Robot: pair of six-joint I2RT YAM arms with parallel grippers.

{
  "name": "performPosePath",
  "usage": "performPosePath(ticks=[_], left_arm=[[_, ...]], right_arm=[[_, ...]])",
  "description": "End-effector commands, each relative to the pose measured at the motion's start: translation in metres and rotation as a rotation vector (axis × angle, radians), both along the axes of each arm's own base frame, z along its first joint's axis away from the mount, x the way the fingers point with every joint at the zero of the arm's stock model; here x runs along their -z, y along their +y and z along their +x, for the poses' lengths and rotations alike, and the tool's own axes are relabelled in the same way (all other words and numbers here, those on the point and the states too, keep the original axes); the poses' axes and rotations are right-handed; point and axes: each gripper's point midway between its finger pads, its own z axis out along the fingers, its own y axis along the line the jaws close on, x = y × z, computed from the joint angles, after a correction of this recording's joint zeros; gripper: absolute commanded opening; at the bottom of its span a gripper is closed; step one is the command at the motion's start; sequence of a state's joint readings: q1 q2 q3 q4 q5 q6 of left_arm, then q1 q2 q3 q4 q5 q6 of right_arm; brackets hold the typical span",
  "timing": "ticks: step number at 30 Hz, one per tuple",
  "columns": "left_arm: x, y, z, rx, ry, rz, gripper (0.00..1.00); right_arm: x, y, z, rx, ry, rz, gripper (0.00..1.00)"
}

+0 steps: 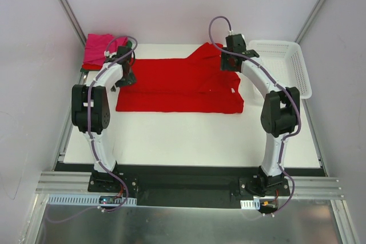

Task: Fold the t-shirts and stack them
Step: Fold the flattened tshirt in 1/3 of the way

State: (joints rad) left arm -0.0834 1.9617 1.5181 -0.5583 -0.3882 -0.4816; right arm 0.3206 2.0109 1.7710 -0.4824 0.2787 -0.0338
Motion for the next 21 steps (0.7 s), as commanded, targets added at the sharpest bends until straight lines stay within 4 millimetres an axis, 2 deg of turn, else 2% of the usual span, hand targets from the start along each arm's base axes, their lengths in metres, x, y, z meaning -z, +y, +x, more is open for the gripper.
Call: performPosePath(ticks=[1,5,6,8,9,10,12,13,14,21], left_arm=[[-0.021,0.017,0.002,-0.041,-0.049,0.065,0.98],[-0.034,0.021,-0.002,-0.047,-0.070,0.083,0.99],[-0.043,0.021,-0.003,-0.048,-0.091,0.081,0.99],[-0.048,0.020,-0.008,-0.050,-0.104,0.073,0.99],[-0.057,0.018,-0.009,-0.045,-0.129,0.060,0.99],[-0.057,0.018,-0.013,-0.044,-0.126,0.055,0.99],[-0.063,0.013,-0.018,-0.033,-0.144,0.038,0.99],[-0.058,0.011,-0.023,-0.026,-0.133,0.032,0.99],[-0.058,0.008,-0.022,-0.017,-0.143,0.024,0.99],[-0.050,-0.027,-0.025,0.070,-0.139,0.005,0.99]], right_arm=[[-0.028,-0.002,0.012,-0.006,-0.072,0.003,0.65],[-0.037,-0.008,0.007,0.007,-0.096,0.006,0.66],[-0.045,-0.008,0.005,0.004,-0.110,0.014,0.66],[-0.044,-0.005,-0.003,-0.008,-0.098,0.032,0.66],[-0.050,-0.005,-0.006,-0.009,-0.107,0.043,0.66],[-0.049,-0.003,-0.010,-0.019,-0.104,0.054,0.66],[-0.036,-0.003,-0.022,-0.023,-0.069,0.063,0.67],[-0.039,-0.001,-0.025,-0.032,-0.077,0.082,0.66],[-0.026,0.000,-0.033,-0.038,-0.048,0.085,0.66],[0.002,0.016,-0.054,-0.094,0.014,0.142,0.59]])
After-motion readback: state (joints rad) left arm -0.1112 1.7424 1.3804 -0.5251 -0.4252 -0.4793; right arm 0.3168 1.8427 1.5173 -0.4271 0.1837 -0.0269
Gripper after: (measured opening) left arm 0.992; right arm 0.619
